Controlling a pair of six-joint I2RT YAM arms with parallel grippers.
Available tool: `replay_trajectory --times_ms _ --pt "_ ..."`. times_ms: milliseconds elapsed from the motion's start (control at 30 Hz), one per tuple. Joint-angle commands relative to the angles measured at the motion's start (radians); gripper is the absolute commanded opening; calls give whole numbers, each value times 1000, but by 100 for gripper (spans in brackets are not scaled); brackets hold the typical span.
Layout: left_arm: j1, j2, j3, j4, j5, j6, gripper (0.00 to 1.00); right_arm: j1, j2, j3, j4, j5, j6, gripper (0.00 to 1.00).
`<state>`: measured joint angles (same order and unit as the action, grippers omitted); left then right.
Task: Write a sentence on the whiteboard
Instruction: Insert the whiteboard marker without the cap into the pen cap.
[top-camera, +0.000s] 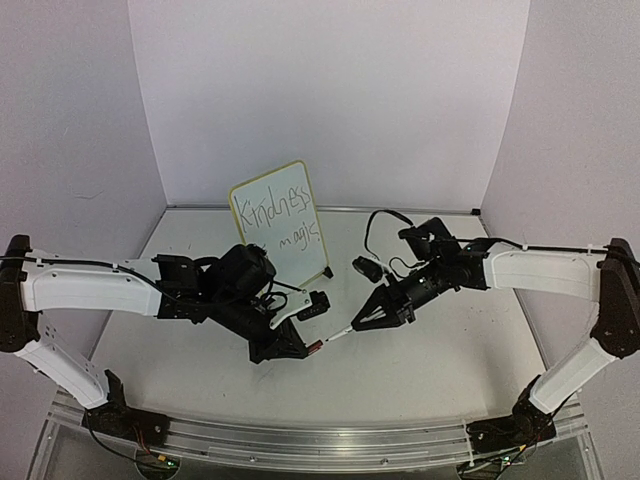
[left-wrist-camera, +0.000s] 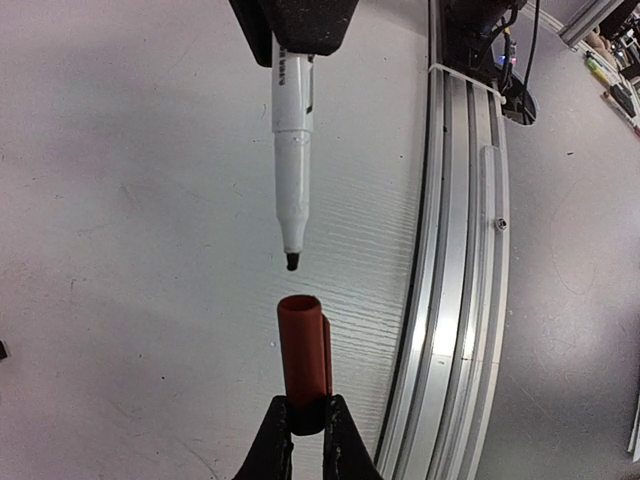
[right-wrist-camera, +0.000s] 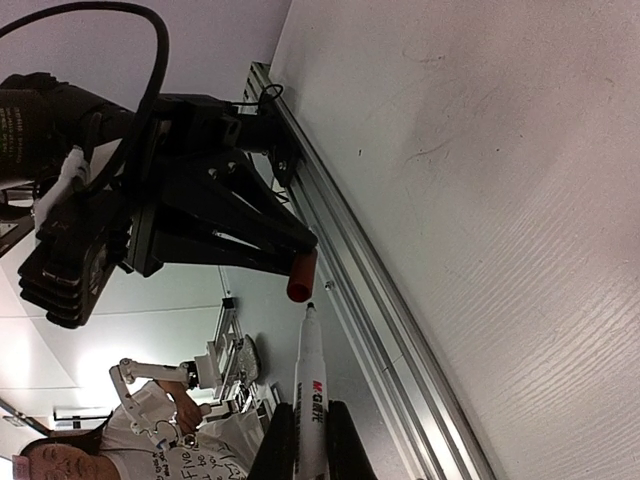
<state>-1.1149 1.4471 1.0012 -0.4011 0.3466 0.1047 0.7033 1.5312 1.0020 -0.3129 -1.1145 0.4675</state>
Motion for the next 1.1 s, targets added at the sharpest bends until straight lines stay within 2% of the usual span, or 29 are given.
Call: replay_trajectory --times_ms 0,1067 --pt "-9 2 25 19 22 8 0 11 21 49 17 2 -15 0" --pt "-10 16 30 17 15 5 0 35 49 39 20 -22 -21 0"
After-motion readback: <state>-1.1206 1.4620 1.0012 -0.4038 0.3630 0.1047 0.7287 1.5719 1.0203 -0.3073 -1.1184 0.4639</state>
